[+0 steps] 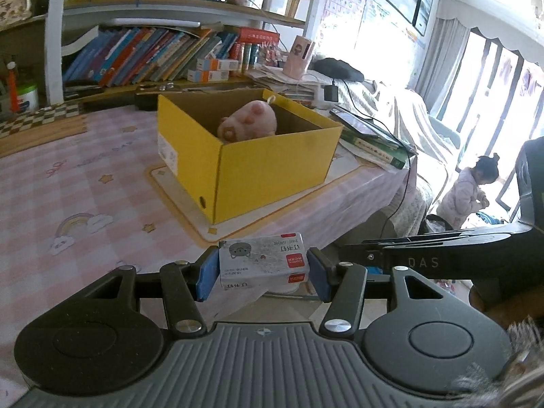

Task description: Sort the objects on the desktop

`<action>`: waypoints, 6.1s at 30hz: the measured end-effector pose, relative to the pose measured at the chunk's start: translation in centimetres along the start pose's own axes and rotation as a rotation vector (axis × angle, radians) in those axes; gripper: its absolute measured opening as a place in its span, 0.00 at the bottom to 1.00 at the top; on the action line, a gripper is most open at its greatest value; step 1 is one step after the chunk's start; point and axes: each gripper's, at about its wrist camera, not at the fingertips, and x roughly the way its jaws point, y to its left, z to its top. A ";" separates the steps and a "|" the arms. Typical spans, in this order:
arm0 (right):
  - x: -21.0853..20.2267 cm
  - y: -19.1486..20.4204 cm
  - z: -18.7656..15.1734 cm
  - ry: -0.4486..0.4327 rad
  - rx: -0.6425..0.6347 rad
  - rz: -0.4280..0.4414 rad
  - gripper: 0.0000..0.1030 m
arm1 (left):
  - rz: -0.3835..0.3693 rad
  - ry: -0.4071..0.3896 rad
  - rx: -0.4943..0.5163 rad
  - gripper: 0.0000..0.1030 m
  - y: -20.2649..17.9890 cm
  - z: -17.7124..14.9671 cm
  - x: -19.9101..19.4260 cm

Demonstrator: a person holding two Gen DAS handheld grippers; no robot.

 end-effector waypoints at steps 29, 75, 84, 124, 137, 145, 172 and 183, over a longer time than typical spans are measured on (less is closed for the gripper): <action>4.1 -9.9 9.8 -0.046 -0.100 0.087 0.27 | 0.098 -0.082 0.003 0.51 -6.3 7.3 8.6; 19.4 -5.7 19.0 0.173 -0.576 0.228 0.27 | 0.299 0.068 0.025 0.52 -1.8 13.7 21.0; 17.8 -6.3 19.0 0.127 -0.504 0.261 0.40 | 0.375 -0.120 0.018 0.58 -3.4 13.8 17.5; 0.2 -3.2 3.5 -0.170 -0.241 0.087 0.68 | 0.700 -0.185 -0.199 1.00 -5.3 -1.7 -3.5; -2.8 -2.2 -1.8 -0.133 -0.254 0.058 0.83 | 0.668 -0.100 -0.198 1.00 -6.6 -6.1 -5.5; -3.8 -2.1 -3.2 -0.127 -0.270 0.050 0.89 | 0.666 -0.106 -0.191 1.00 -7.5 -6.8 -6.3; -4.4 -2.4 -4.1 -0.107 -0.269 0.042 0.99 | 0.637 -0.065 -0.174 1.00 -7.7 -6.8 -6.1; -4.2 -2.0 -4.3 -0.096 -0.268 0.044 0.99 | 0.634 -0.058 -0.180 1.00 -7.5 -7.2 -6.2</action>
